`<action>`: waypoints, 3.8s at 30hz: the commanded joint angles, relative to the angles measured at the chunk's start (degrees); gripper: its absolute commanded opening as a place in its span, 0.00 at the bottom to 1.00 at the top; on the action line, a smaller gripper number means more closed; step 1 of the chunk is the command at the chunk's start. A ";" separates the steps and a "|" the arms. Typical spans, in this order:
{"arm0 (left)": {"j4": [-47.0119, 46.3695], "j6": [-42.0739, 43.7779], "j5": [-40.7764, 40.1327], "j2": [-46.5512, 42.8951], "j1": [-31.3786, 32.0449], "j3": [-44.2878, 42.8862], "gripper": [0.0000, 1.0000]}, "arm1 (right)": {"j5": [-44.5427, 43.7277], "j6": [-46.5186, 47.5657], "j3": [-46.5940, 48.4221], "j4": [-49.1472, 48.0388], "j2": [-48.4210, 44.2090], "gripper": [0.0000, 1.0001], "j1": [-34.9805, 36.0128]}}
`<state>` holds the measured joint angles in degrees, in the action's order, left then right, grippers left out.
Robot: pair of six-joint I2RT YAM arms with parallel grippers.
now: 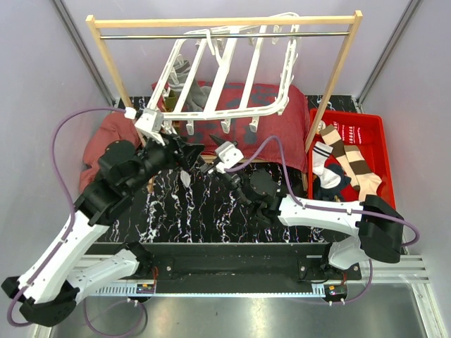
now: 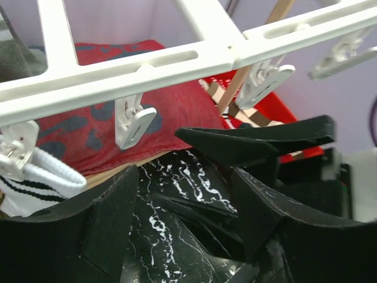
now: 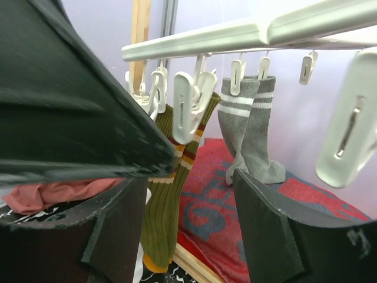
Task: Clip the socks to the hanger
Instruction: Open the clamp at the hanger.
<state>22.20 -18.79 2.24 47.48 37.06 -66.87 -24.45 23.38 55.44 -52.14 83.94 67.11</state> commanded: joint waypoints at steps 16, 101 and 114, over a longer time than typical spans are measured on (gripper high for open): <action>-9.80 9.73 -30.80 7.18 9.17 -4.32 0.57 | -0.78 -2.28 -4.11 -9.03 -0.80 0.67 -0.23; -23.60 -3.27 16.65 2.00 -5.07 6.14 0.00 | 34.73 -33.83 -2.00 -0.51 -8.18 0.57 -14.46; -26.59 -6.52 19.99 2.44 -5.59 7.28 0.00 | 39.82 -39.37 -1.21 -2.61 -7.92 0.49 -17.36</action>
<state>-0.25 -23.14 18.04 49.95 31.57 -59.86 12.71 -12.88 52.27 -51.27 76.73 51.07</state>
